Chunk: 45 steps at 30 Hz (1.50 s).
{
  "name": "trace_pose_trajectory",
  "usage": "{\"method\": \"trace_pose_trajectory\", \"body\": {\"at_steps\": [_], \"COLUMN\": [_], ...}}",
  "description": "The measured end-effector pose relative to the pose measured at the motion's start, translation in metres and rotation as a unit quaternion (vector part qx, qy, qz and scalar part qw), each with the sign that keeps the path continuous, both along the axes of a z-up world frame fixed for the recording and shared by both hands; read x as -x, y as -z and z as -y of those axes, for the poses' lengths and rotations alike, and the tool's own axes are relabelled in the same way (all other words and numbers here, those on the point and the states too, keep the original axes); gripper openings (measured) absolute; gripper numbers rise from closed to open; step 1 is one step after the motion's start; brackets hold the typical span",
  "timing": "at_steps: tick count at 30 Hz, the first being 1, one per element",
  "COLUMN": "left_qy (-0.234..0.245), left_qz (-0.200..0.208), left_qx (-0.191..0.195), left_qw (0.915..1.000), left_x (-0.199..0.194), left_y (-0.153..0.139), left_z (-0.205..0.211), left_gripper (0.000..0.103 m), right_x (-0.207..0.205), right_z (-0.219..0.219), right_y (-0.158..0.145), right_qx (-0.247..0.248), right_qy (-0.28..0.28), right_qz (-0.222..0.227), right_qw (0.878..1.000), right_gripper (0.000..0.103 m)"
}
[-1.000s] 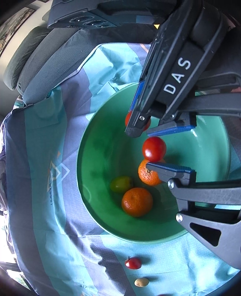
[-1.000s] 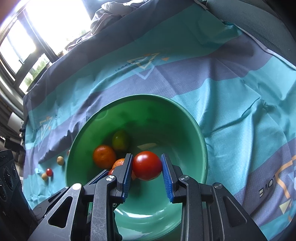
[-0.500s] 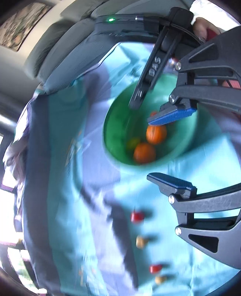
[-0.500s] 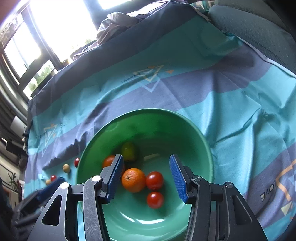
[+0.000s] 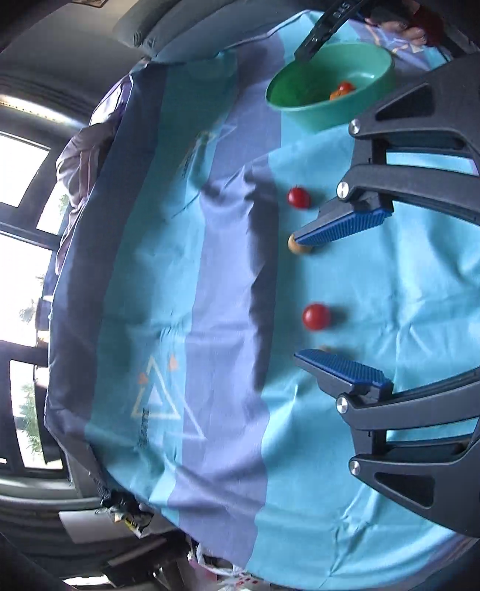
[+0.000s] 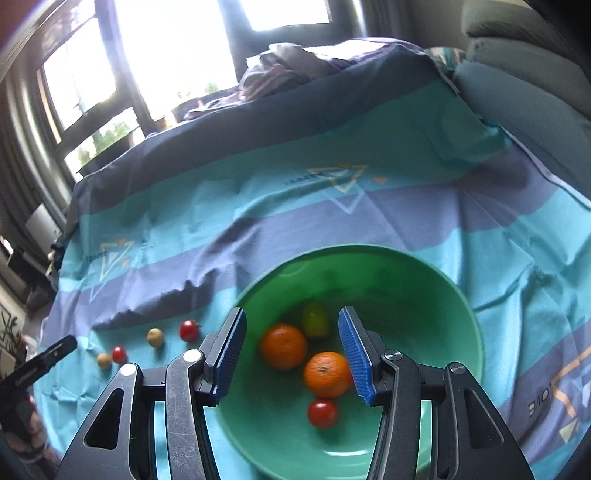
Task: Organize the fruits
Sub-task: 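Move the right gripper to a small tan round fruit and close on it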
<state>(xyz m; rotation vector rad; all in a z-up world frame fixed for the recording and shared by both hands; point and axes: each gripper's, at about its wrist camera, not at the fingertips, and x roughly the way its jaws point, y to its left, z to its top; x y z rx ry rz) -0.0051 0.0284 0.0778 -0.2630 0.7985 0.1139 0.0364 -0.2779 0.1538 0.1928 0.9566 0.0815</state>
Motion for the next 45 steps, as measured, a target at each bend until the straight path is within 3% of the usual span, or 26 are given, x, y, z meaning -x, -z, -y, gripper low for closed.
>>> {"method": "trace_pose_trajectory", "body": {"at_steps": [3,9,17,21,25,28,30,45], "left_qy": [-0.01,-0.014,-0.014,-0.006,0.005,0.011,0.017,-0.038], "left_qz": [-0.002,-0.024,-0.03,-0.036,-0.051,-0.061,-0.07,-0.097], "left_qx": [-0.009,0.008,0.043,0.043,0.045,0.045,0.042,0.035], "left_qw": [0.9999,0.9996,0.9985,0.9984,0.9977,0.9971,0.9965,0.994], "left_x": [0.0,-0.008,-0.017,-0.023,-0.031,-0.037,-0.041,-0.042], "left_y": [0.003,0.015,0.024,0.03,0.04,0.048,0.053,0.065], "left_z": [-0.01,-0.023,-0.034,-0.032,-0.028,-0.025,-0.024,-0.042], "left_gripper": [0.058,0.057,0.055,0.045,0.042,0.038,0.036,0.036], "right_x": [-0.003,-0.011,-0.027,-0.051,-0.068,-0.074,-0.077,-0.077], "right_z": [-0.023,-0.079,-0.13,-0.138,-0.148,-0.158,-0.164,-0.181], "right_y": [-0.004,-0.002,0.006,0.015,0.035,0.056,0.071,0.109], "right_qx": [0.002,0.02,0.033,-0.024,-0.054,-0.059,-0.072,-0.057], "right_qy": [-0.037,-0.115,-0.179,-0.18,-0.176,-0.186,-0.193,-0.207], "right_qz": [0.006,0.001,-0.018,-0.053,-0.084,-0.116,-0.141,-0.175], "right_qw": [0.999,0.993,0.983,0.982,0.979,0.974,0.968,0.961], "right_gripper": [0.053,0.053,0.053,0.053,0.052,0.04,0.038,0.037]}}
